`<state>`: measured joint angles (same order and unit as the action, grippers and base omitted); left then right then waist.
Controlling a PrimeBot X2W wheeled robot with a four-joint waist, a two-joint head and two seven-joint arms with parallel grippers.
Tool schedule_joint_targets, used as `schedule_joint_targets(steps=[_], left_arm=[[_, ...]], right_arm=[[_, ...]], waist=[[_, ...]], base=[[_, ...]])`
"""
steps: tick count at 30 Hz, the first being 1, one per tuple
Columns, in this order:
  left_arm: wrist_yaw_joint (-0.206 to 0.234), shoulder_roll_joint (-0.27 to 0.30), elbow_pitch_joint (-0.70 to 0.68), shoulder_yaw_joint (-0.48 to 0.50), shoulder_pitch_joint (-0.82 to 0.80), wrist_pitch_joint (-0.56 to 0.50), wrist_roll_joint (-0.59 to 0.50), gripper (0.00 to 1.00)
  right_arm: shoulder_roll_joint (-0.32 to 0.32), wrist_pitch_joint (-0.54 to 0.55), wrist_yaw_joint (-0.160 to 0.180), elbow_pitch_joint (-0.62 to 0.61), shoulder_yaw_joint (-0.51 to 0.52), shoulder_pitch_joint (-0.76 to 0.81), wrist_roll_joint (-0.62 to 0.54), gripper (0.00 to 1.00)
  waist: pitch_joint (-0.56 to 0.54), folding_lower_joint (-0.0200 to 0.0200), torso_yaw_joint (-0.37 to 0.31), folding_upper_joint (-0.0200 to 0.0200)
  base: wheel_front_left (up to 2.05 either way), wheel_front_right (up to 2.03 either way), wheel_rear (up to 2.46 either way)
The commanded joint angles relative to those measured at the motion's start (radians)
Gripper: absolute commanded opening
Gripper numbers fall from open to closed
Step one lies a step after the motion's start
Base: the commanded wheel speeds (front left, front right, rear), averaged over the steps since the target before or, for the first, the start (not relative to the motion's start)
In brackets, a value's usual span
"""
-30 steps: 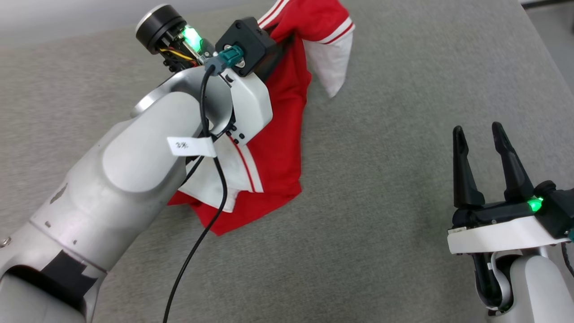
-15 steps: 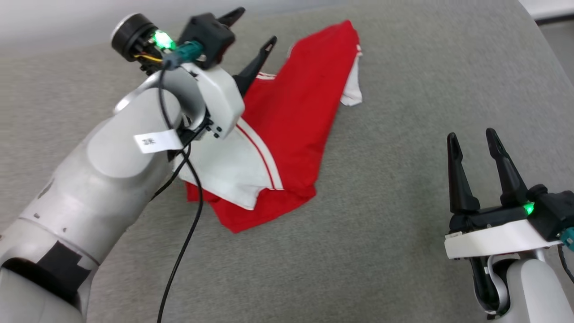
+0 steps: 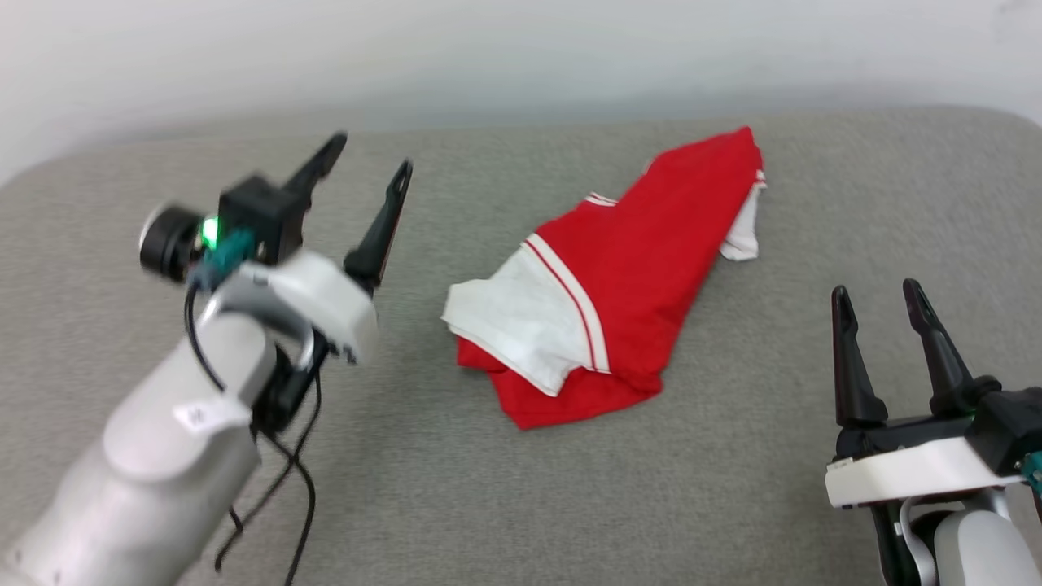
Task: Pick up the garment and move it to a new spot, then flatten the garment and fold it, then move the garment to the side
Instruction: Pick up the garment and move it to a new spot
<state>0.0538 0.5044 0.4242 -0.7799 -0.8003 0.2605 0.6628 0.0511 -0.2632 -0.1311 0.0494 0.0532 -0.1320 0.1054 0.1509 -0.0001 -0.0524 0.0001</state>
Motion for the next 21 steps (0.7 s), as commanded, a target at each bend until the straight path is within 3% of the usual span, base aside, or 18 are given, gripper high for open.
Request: schedule_joint_targets(steps=[1,6,11,15,21], left_arm=[[0.017,0.006,-0.029,0.013,0.035,0.006,-0.002,1.00],[0.116,0.000,-0.210,0.099,0.259,0.005,0.001,1.00],[0.168,-0.037,-0.337,0.181,0.450,0.005,-0.043,1.00],[0.176,-0.095,-0.407,0.268,0.576,0.005,-0.099,1.00],[0.128,-0.161,-0.422,0.348,0.690,0.005,-0.174,1.00]], right_arm=[[-0.002,-0.002,0.001,-0.005,0.003,0.013,-0.005,1.00],[-0.002,-0.002,0.001,-0.006,0.005,0.040,-0.007,1.00],[-0.002,-0.002,0.001,-0.004,-0.005,0.062,-0.006,1.00],[-0.002,-0.002,0.001,-0.001,-0.008,0.074,-0.002,1.00],[-0.002,-0.002,0.001,0.001,-0.019,0.080,0.006,1.00]], waist=[[-0.033,0.0001,0.036,-0.0001],[-0.061,0.0001,0.066,-0.0001],[-0.083,0.0001,0.086,-0.0001],[-0.097,0.0001,0.090,-0.0001],[-0.106,0.0001,0.087,-0.0001]], base=[[0.00,0.00,0.00],[0.00,0.00,0.00],[0.00,0.00,0.00],[0.00,0.00,0.00],[0.00,0.00,0.00]])
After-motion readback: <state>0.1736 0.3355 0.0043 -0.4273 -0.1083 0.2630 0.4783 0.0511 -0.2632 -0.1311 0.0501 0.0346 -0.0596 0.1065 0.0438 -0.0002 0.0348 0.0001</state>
